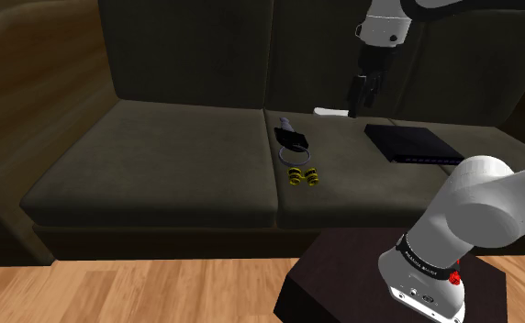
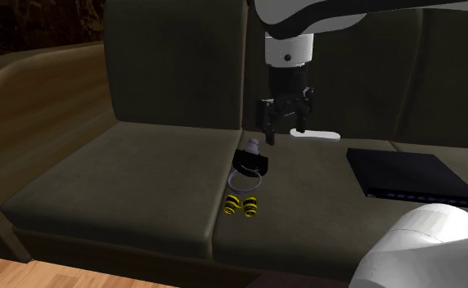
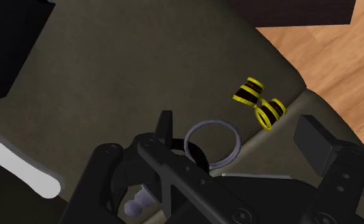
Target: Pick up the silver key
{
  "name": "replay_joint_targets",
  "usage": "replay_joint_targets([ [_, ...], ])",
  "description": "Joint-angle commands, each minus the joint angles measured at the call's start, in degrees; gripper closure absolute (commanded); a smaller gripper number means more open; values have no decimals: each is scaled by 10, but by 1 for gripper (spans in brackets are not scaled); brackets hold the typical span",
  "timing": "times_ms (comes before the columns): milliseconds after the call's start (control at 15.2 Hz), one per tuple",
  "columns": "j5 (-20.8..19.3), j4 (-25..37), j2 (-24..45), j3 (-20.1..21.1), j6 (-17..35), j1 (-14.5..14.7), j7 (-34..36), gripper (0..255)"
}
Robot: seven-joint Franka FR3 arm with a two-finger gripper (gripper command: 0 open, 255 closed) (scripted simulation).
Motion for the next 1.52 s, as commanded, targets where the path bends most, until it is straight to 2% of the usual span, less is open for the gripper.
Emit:
replay_joint_targets([
  [0, 0, 0, 0, 0, 0, 0, 0, 0],
  [660, 44, -69, 130, -64, 241, -21, 19, 0],
  [924, 80, -73, 205, -92, 335, -19, 11, 0],
  [1122, 121, -66, 268, -114, 401, -13, -7, 0],
  [1254, 151, -59, 304, -125, 433, -7, -22, 0],
  [1452, 161, -68, 321, -127, 458, -5, -32, 0],
])
